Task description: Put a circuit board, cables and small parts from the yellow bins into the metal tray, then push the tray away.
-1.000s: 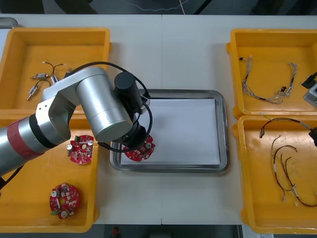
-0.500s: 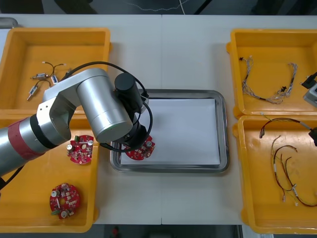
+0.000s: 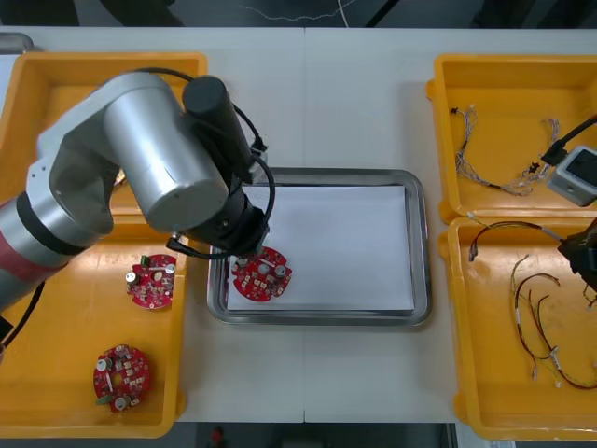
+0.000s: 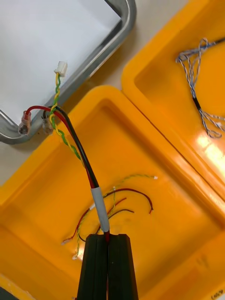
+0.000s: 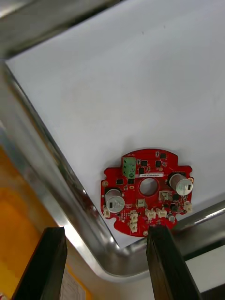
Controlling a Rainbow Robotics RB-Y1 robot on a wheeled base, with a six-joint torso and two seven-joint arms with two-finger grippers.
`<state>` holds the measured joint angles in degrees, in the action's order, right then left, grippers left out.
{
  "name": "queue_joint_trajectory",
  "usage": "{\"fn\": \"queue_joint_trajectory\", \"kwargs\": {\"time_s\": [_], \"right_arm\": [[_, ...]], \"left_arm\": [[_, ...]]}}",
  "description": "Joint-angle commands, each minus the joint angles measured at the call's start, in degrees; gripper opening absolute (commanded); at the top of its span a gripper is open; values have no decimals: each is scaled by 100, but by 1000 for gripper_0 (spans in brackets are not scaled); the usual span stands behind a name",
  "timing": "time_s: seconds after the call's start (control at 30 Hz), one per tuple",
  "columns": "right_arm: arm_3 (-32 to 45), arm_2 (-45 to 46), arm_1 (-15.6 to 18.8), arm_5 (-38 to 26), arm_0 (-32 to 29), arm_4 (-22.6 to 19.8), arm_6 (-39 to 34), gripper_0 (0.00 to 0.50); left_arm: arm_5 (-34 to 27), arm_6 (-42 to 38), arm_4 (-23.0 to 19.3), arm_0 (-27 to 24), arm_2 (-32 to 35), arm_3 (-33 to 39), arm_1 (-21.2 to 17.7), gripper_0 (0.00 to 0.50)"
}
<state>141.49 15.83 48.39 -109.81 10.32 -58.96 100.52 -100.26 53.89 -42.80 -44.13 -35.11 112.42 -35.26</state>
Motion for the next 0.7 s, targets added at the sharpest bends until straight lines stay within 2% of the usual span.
{"fn": "queue_joint_trajectory", "kwargs": {"time_s": [0.03,0.27,0.43,0.53,0.7], "right_arm": [[195,-572,233,-19,602,-125,178,0],[292,-1662,224,-19,1420,25,187,0],[283,-2620,206,-19,2009,245,196,0],[266,-3139,162,-19,2281,420,213,0],[46,-3982,-198,-19,2765,772,284,0]], "left_arm": [[-477,-432,-334,-201,733,386,-104,500],[-974,297,-528,-192,1472,316,-420,500],[-974,842,-800,-192,1981,-53,-658,500],[-974,1176,-800,-192,2184,-282,-798,500],[-974,1861,-800,-192,2491,-827,-991,500]]}}
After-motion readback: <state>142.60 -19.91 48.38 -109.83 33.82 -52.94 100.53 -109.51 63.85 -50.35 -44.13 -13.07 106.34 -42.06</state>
